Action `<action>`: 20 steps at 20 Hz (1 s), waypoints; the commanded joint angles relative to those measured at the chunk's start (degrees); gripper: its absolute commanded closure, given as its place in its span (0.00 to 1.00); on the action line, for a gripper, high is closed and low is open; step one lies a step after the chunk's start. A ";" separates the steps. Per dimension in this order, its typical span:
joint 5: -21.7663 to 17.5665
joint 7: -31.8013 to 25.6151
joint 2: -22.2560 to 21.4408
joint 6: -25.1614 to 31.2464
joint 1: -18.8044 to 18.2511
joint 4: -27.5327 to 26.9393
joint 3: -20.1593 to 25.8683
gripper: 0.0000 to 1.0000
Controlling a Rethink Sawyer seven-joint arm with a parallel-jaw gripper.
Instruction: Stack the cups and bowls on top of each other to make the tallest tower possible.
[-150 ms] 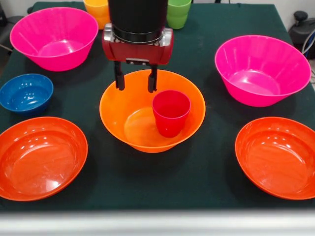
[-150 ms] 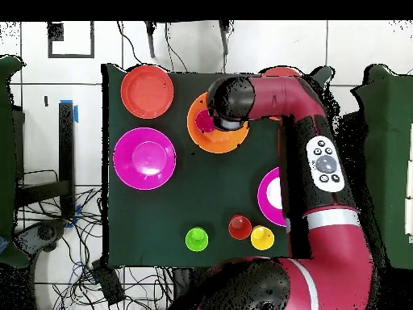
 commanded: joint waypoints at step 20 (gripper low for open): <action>2.06 3.35 8.38 -2.07 2.74 -3.88 -2.71 0.00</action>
